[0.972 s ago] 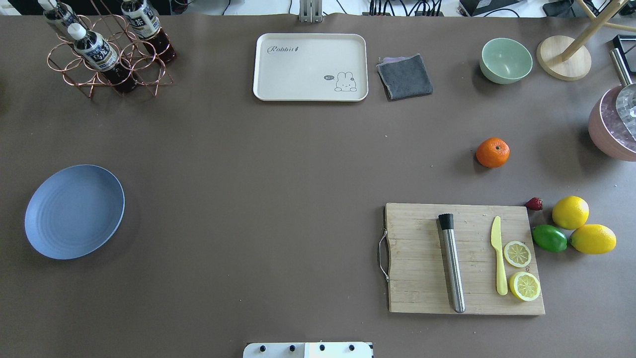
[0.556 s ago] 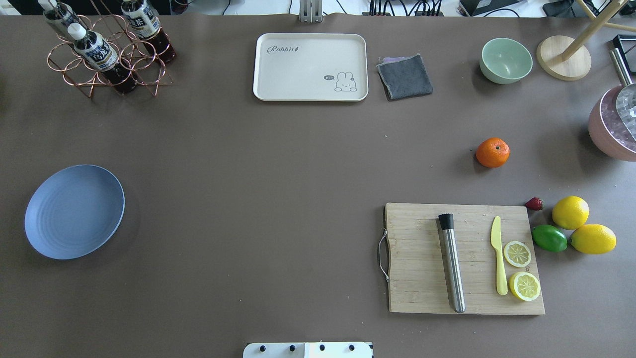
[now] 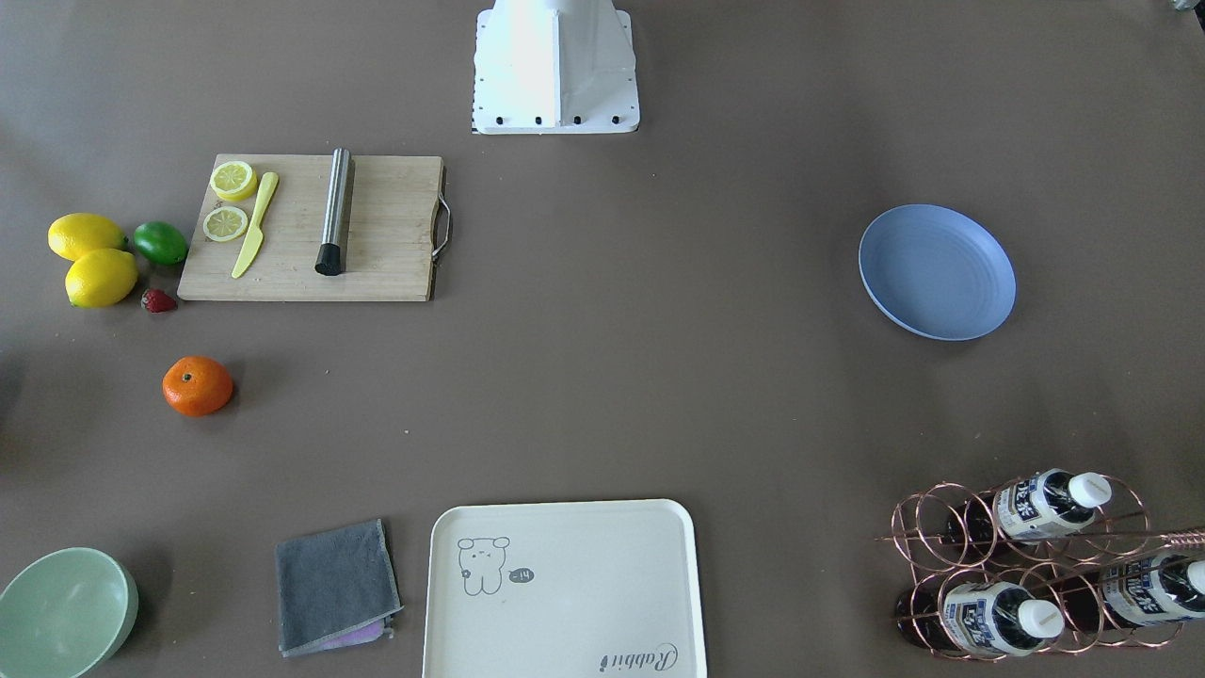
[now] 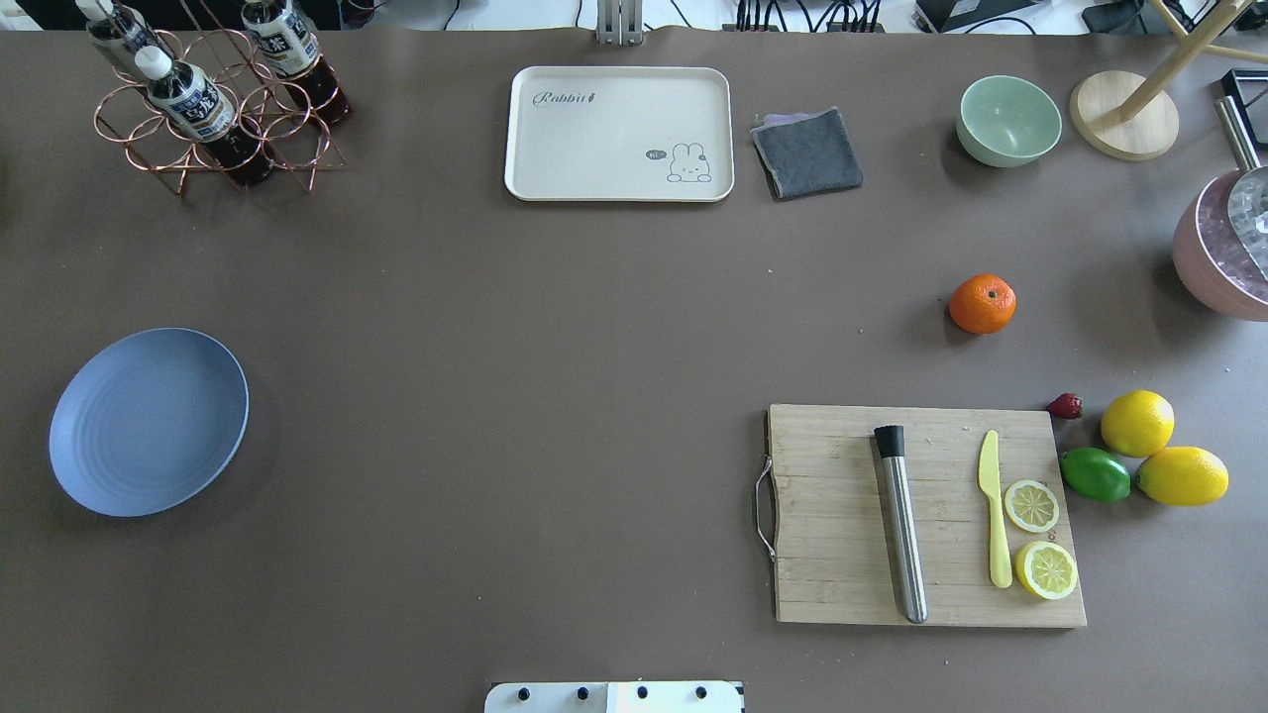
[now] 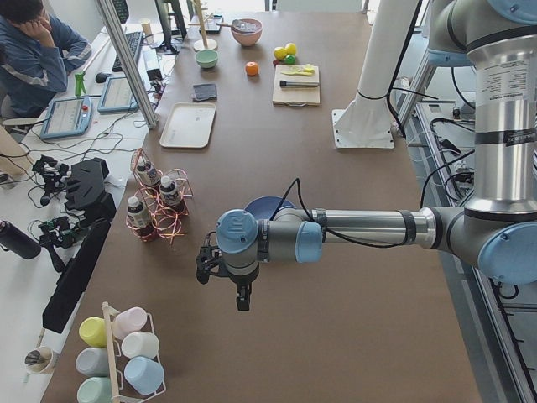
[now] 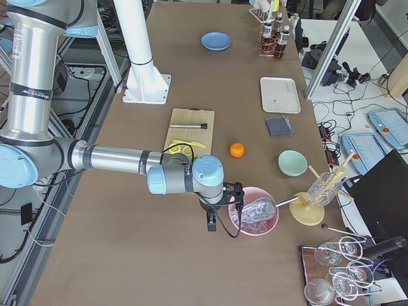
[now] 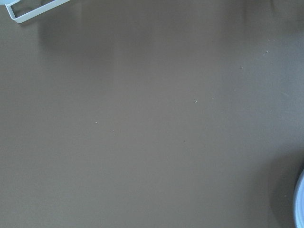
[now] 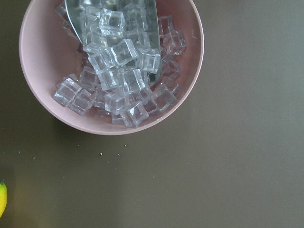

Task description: Pick orange to plate

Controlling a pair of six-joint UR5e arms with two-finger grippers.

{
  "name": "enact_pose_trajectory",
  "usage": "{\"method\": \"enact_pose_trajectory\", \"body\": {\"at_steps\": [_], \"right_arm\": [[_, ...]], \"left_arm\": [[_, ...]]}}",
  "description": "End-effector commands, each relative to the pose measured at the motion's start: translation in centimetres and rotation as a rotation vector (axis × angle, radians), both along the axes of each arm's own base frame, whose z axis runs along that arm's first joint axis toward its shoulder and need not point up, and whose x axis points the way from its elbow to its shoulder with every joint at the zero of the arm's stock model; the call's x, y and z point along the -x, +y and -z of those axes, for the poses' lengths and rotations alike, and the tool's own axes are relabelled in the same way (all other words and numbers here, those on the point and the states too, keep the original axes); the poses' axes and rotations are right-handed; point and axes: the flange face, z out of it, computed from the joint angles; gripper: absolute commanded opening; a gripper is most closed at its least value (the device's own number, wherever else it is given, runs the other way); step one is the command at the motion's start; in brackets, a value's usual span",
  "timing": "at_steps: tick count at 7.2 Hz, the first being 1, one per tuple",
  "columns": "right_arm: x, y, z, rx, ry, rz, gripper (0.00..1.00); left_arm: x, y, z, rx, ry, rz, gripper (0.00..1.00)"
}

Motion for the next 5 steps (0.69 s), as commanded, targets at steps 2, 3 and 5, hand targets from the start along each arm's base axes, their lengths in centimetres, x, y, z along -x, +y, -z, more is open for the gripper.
{"method": "enact_pose_trajectory", "body": {"at_steps": [2,3,5], "right_arm": [[0.6,-0.3,0.5,-0.012,-0.006,0.014,1.0],[1.1,-0.4,0.7,-0.017,-0.008,0.025,1.0],[1.4,-0.4,1.0,-0.021,-0.027,0.032,1.0]], "left_arm": [[0.0,0.0,0.0,0.0,0.002,0.0,0.99],[0.0,-0.1,0.7,-0.015,0.001,-0.001,0.99],[-0.5,-0.3,2.9,-0.088,0.083,-0.003,0.99]]}}
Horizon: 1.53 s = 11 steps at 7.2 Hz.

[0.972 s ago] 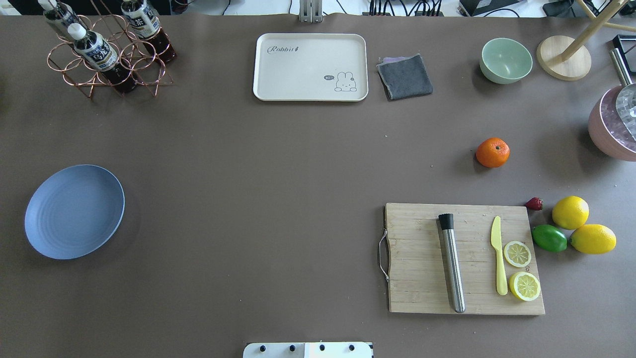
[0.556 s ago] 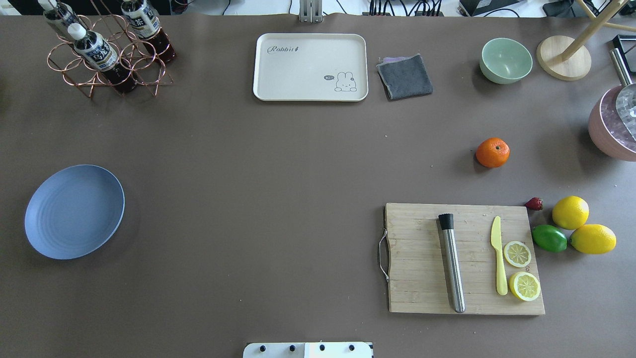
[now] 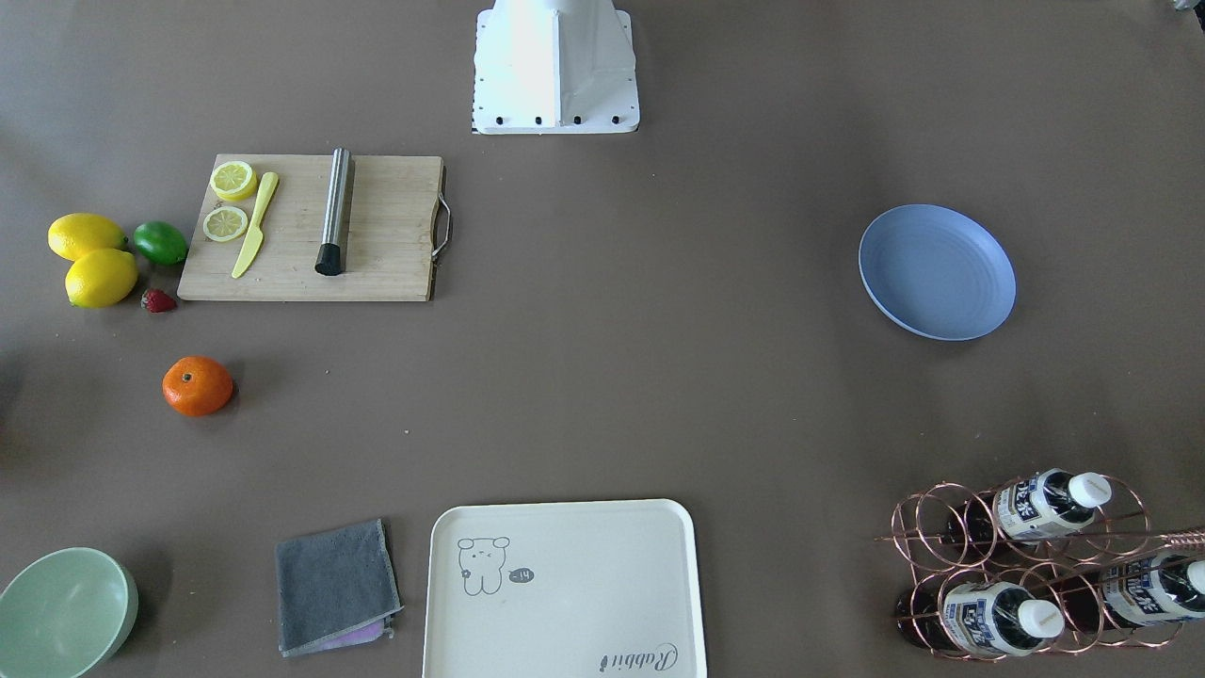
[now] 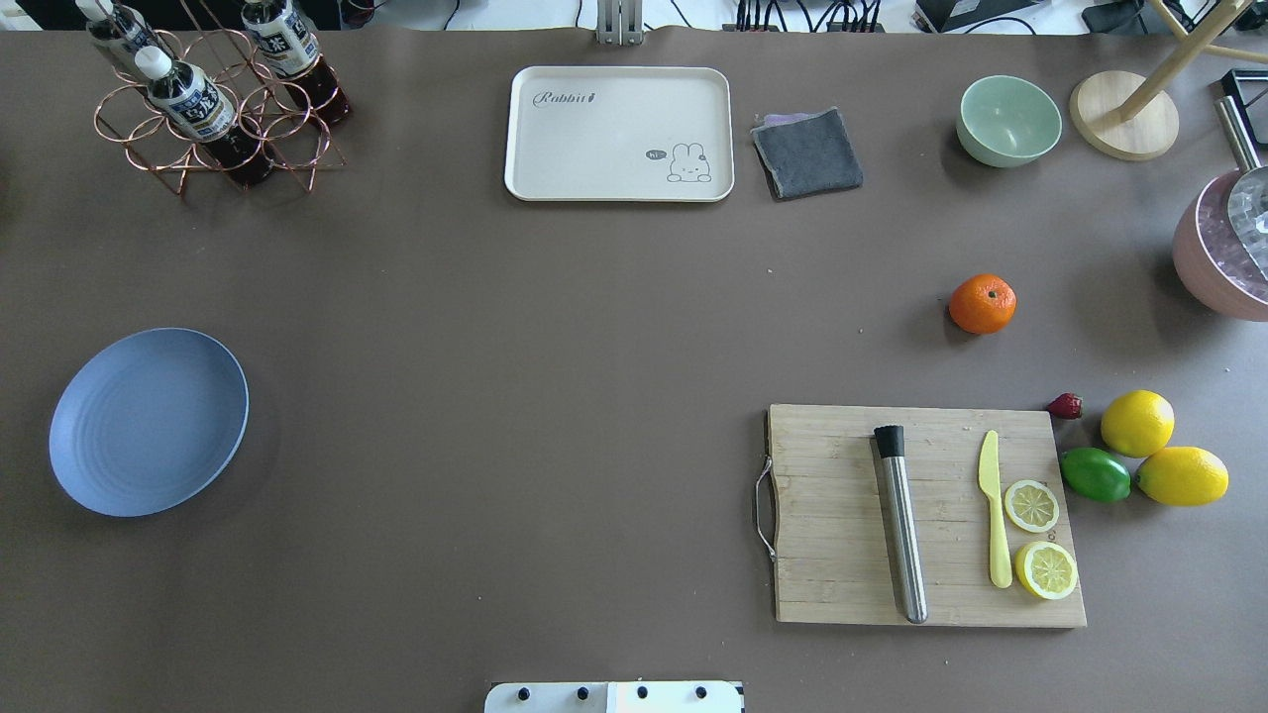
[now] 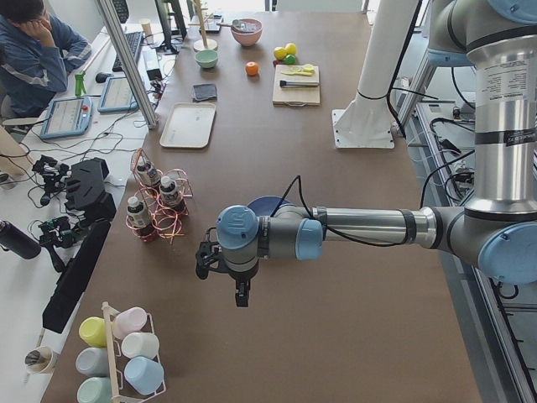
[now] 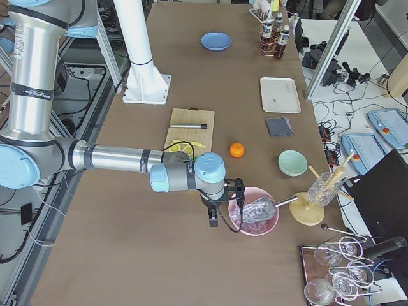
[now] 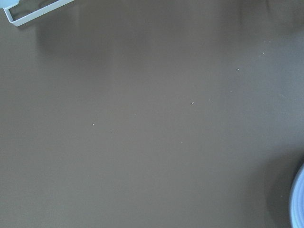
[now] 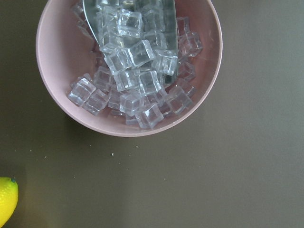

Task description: Pick orange to plate

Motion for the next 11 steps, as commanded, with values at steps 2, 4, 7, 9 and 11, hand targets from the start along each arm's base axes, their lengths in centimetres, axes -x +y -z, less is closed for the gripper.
{"method": "enact_pose_trajectory", "body": {"at_steps": [2,4,7,9,11], "right_arm": [[0.5,-0.8,1.5,-0.093,-0.011,0.012,1.0],[1.0,-1.7,3.5,-0.177,-0.026,-0.031,1.0],[4.7,-4.2,7.0,-0.192,-0.066,-0.047,1.0],[10.9,-4.8,9.6,-0.154,-0.081,-0.092,0.99],[16.0,-4.9,11.0,-0.156,-0.085,-0.127,0.99]], "left_arm": [[-0.4,-0.4,2.5,-0.14,0.107,-0.005,0.99],[-0.2,-0.9,4.7,-0.314,0.104,-0.008,0.99],[-5.6,-1.6,6.0,-0.4,0.132,-0.092,0.99],[-10.5,0.2,3.3,-0.308,0.161,-0.106,0.99],[-17.6,1.3,0.4,-0.239,0.159,-0.04,0.98]]}}
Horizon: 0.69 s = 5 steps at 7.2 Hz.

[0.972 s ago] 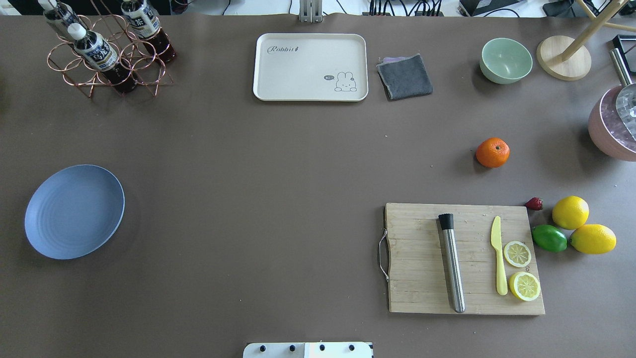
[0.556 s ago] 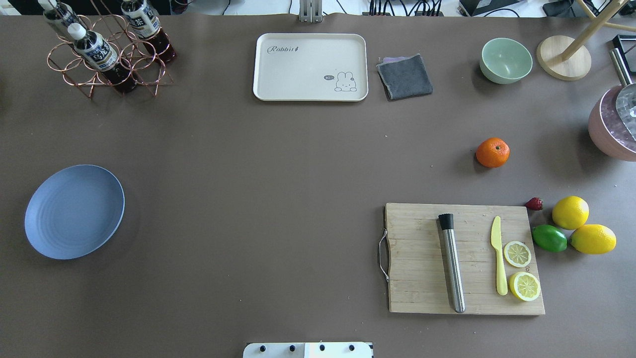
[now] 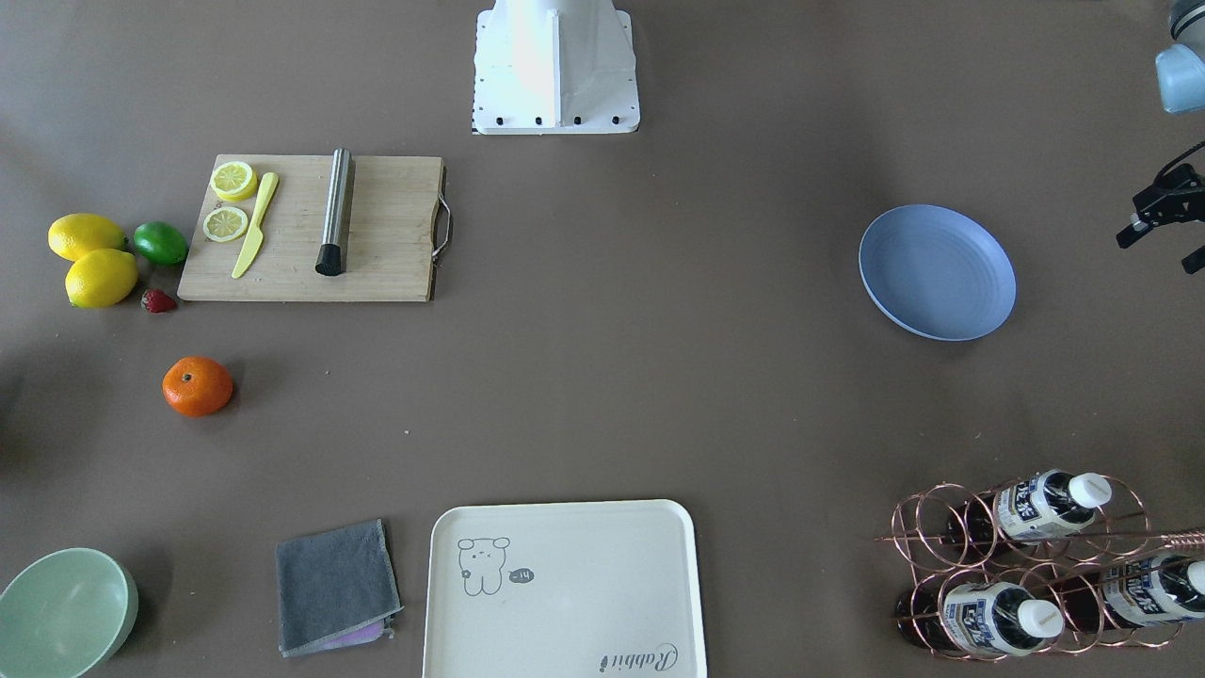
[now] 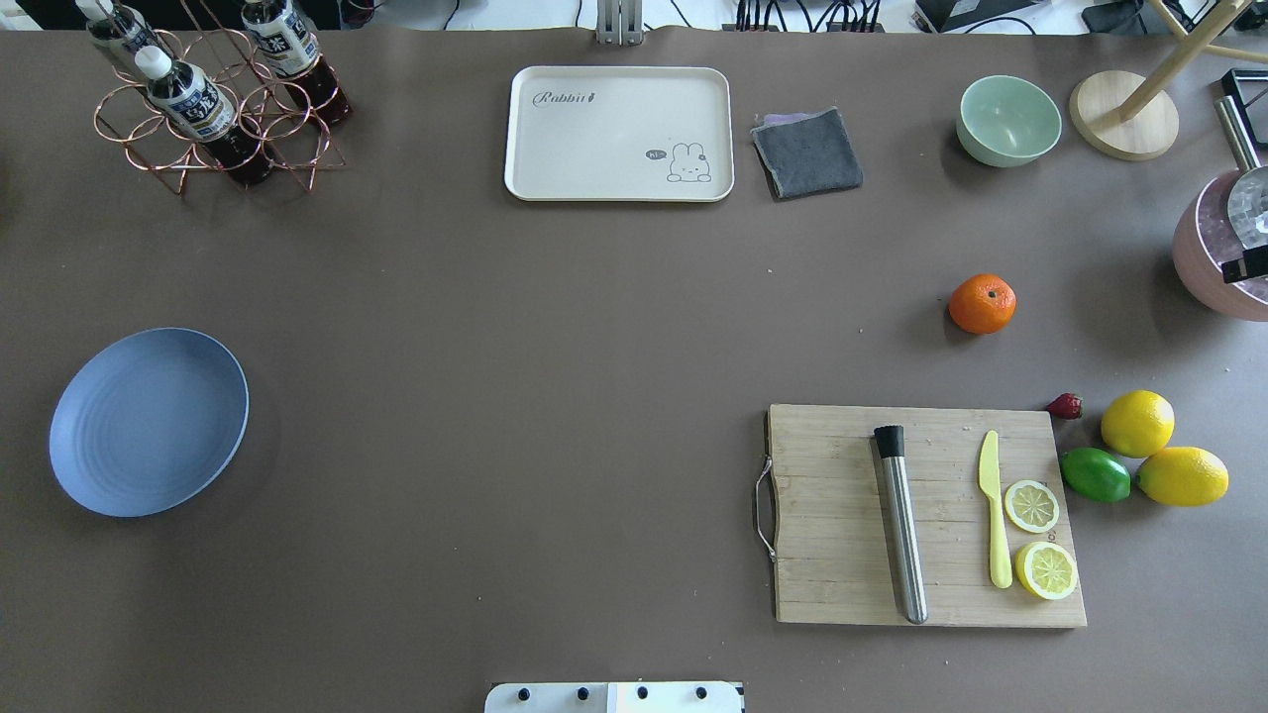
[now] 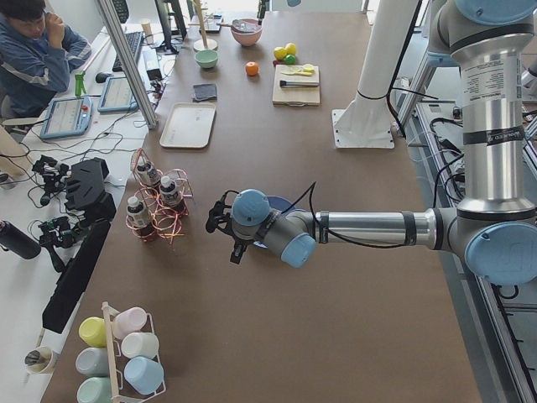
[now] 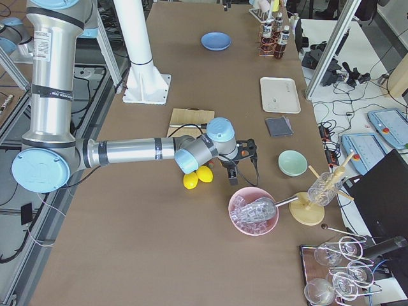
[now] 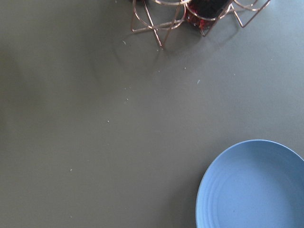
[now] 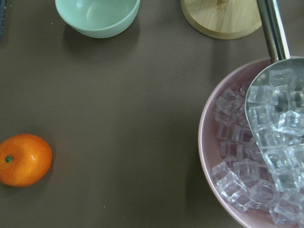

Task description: Pick orange to plate

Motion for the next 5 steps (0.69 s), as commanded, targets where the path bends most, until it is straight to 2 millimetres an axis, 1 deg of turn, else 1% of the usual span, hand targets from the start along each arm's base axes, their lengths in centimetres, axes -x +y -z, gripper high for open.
{"method": "enact_pose_trajectory", "body": {"at_steps": [1,3,4,5], "right_arm": [[3.2,-0.1,1.0,-0.003,-0.006,-0.012,1.0],[3.4,-0.1,0.9,-0.002,-0.005,-0.008,1.0],[3.4,0.0,0.9,-0.002,-0.005,-0.007,1.0],[3.4,0.0,0.9,-0.002,-0.005,-0.007,1.0]], "left_arm": [[-7.3,2.0,-3.4,0.055,0.038,0.031,0.98],[-12.9,4.0,-4.3,0.056,0.036,0.03,0.98],[-13.3,4.2,-4.3,0.046,0.037,0.027,0.98],[-13.2,4.4,-4.6,0.043,0.032,0.023,0.89]]}}
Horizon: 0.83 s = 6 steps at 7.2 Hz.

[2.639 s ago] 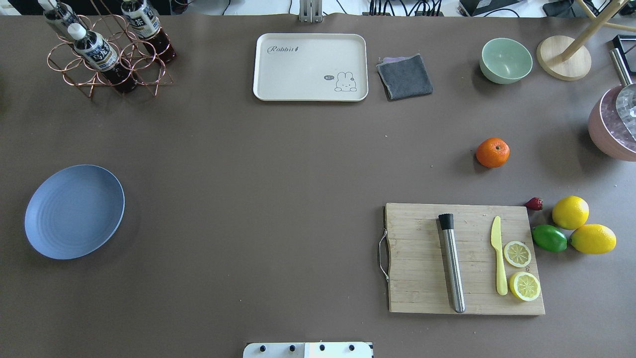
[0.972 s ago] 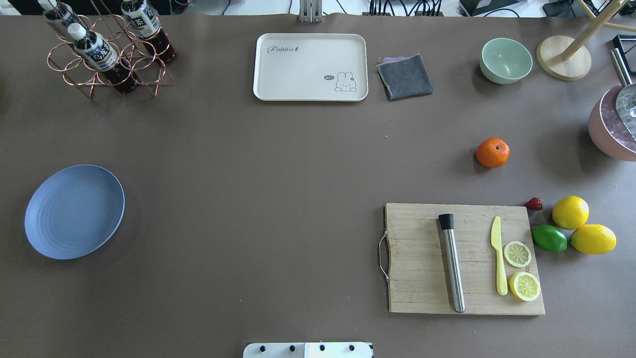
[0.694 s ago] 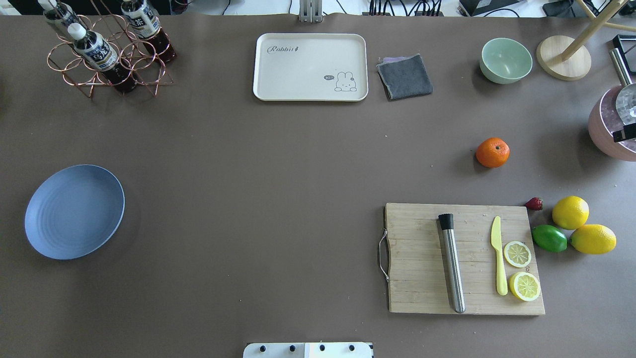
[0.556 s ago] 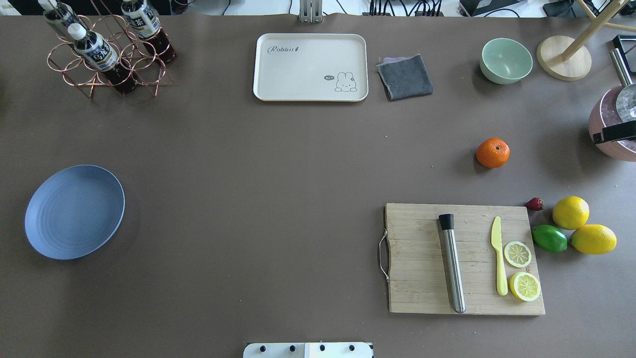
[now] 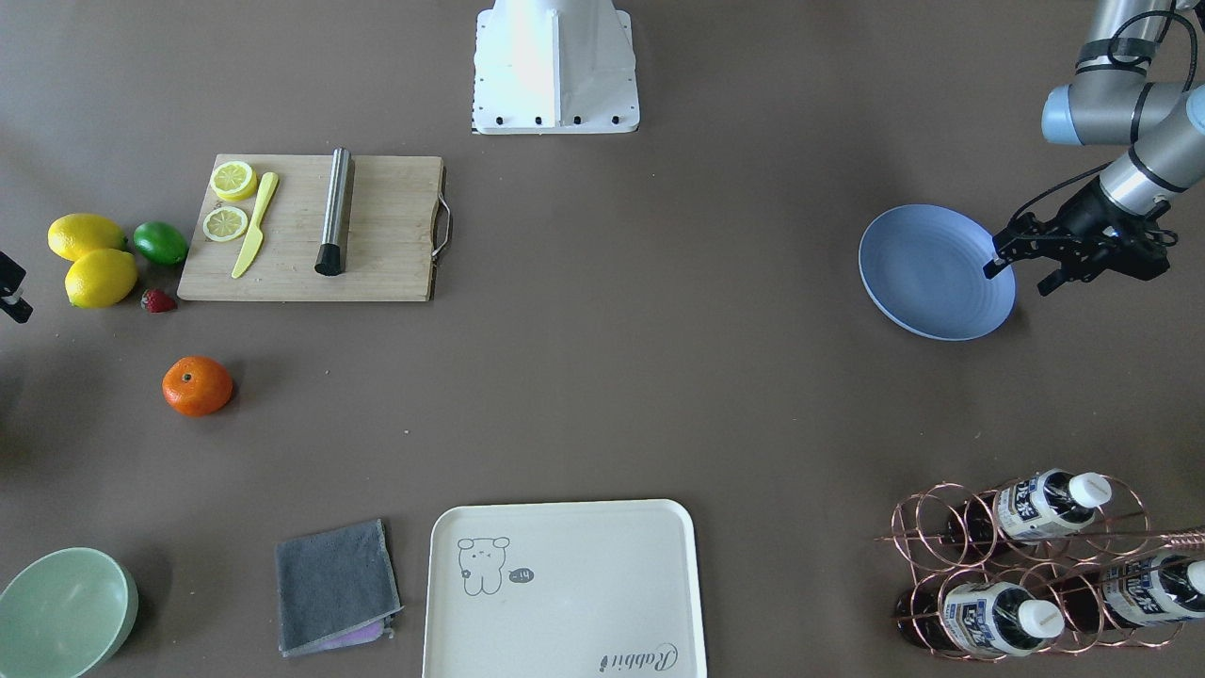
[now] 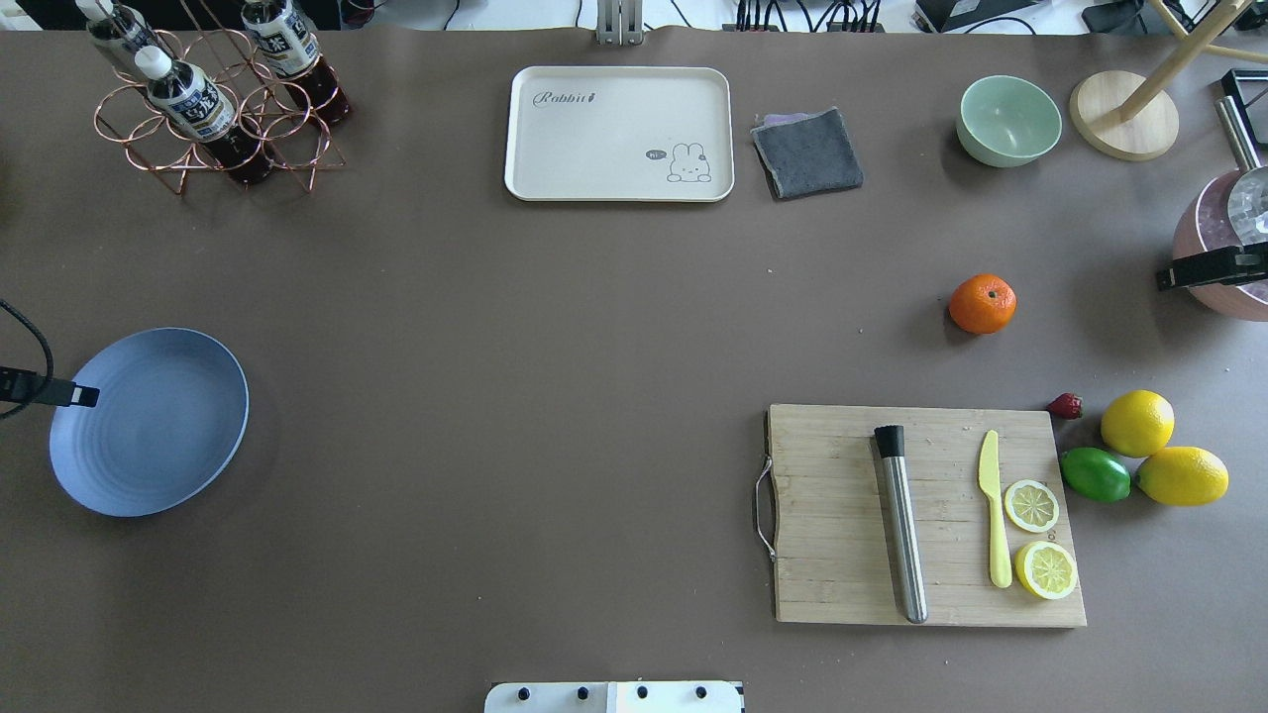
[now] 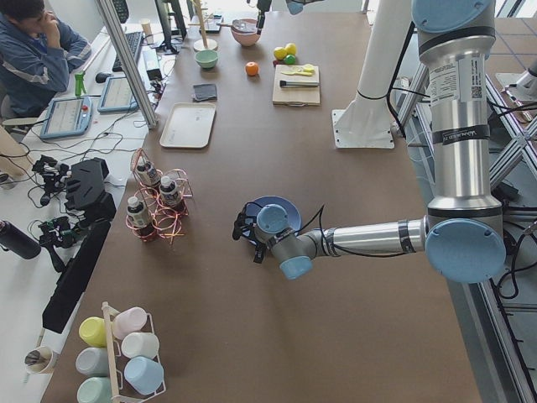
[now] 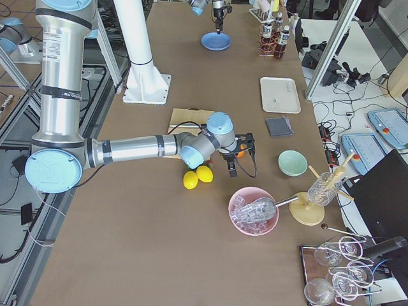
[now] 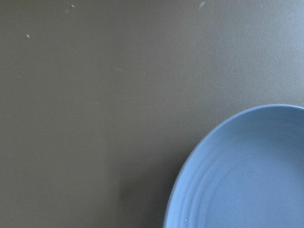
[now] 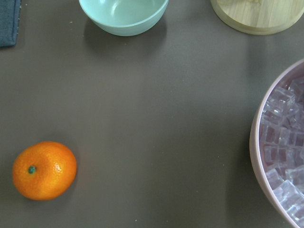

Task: Pick orange to plate
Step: 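Reach the left gripper to the blue plate's edge and push it inward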

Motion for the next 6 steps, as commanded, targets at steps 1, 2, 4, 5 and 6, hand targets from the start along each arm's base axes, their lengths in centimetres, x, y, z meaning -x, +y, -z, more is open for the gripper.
{"method": "enact_pose_trajectory", "body": {"at_steps": [1,2,4,5,6], "right_arm": [[0.0,0.0,0.0,0.0,0.0,0.001,1.0],[0.0,0.0,0.0,0.0,0.0,0.001,1.0],[0.1,-0.1,0.0,0.0,0.0,0.001,1.0],[0.1,0.0,0.1,-0.004,-0.001,0.002,1.0],[0.1,0.0,0.1,-0.002,-0.001,0.003,1.0]], "left_arm": [[-0.4,0.5,-0.5,-0.006,-0.006,-0.008,0.55],[-0.5,0.4,-0.3,-0.014,0.0,-0.008,0.29],[-0.5,0.5,-0.2,-0.019,0.008,-0.013,0.0],[-0.6,0.5,0.4,-0.021,0.021,-0.021,0.0],[-0.7,0.5,1.2,-0.012,0.058,-0.061,0.0]]}}
